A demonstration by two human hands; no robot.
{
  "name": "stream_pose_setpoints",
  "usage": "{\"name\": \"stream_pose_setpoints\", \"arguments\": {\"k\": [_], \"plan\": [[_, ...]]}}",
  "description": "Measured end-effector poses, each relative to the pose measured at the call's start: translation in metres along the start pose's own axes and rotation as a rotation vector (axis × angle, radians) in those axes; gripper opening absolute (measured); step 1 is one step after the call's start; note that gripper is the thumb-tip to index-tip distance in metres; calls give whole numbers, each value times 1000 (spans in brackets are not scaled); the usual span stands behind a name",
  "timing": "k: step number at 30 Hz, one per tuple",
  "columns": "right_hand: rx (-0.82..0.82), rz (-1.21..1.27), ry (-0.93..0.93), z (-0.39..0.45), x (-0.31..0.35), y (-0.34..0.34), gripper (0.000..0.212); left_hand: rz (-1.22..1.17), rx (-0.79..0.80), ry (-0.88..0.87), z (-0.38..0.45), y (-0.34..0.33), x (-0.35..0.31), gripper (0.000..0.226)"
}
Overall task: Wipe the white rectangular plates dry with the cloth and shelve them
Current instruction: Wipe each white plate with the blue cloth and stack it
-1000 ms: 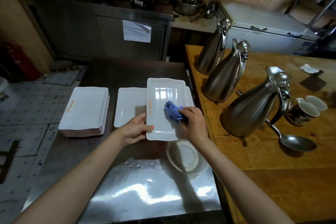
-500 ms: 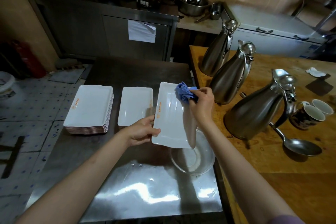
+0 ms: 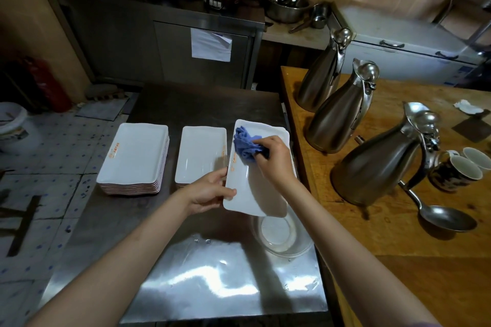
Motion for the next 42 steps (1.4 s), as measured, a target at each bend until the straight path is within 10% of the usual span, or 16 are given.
{"name": "stream_pose_setpoints", "arguments": {"k": [22,42], "plan": [[416,-168,158,-73,6,-53,28,-179,-118,2,-21,37,21,64],[335,-135,199,-93,20,-86,39,-58,-353,77,-76,89,65,72]]}}
Point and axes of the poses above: each hand's wrist, its own z-axis towards the middle knuckle, its own y-axis out of the back of the hand, x = y × z, the point moved 8 cm from there along z, towards the middle knuckle, and after that the axes turned 9 degrees about z, right-handed, at the moved point
